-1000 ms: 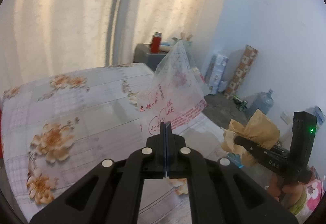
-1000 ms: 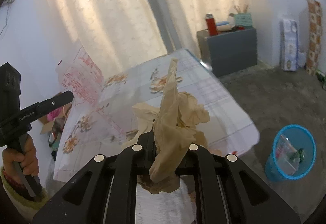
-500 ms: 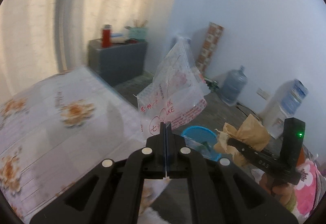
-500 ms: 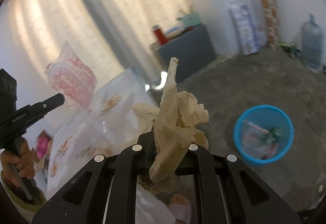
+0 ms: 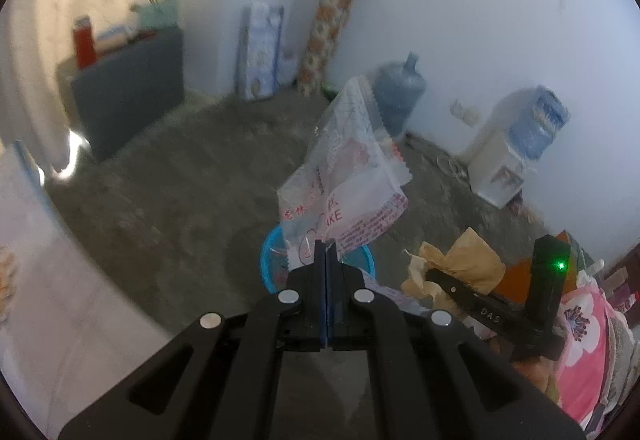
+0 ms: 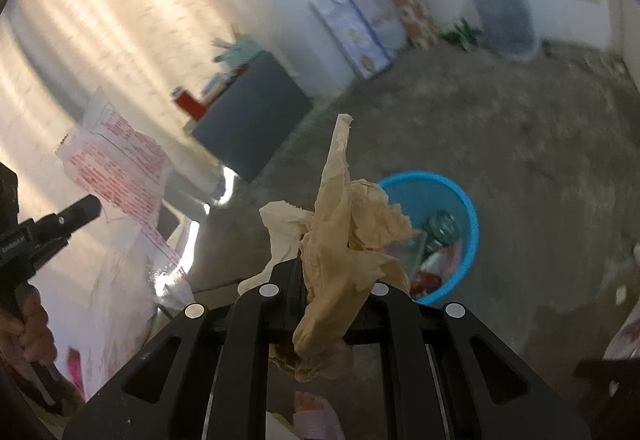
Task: Collect trash
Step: 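Carry the paper and bag over the blue wastebasket with both grippers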
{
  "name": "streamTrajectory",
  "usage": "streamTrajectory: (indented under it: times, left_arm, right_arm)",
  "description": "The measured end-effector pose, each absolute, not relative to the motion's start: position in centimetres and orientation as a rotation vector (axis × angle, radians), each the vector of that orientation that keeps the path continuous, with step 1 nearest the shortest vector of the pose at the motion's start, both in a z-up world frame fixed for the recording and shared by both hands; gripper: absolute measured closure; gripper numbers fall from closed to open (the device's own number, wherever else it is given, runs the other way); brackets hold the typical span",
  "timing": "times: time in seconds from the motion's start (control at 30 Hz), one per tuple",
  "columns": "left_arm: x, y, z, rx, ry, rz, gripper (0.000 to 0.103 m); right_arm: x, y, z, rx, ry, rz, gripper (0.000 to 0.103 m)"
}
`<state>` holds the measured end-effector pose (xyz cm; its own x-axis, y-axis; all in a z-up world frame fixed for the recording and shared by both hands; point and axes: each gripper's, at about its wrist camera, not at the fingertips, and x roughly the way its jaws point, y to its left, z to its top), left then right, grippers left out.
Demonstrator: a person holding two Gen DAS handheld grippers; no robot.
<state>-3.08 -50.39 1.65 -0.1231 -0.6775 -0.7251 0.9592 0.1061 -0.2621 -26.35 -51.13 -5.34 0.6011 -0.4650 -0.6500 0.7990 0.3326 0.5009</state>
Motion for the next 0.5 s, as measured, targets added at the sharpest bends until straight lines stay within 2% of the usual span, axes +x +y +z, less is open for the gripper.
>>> streamTrajectory:
  times: [0.33,0.5]
  left_arm:
    - [-4.7,-62.4,-7.9,0.594,1.018,-1.384,0.103]
    - [-5.5,-66.7,-11.6,0.662,1.035,-1.368,0.103]
  right_arm:
    - [-27.1,-57.6,-14.5,1.262,0.375,-0.838,0.092]
    - [-26.7,-60.0,-17.9,1.335,0.383,-0.876,0.092]
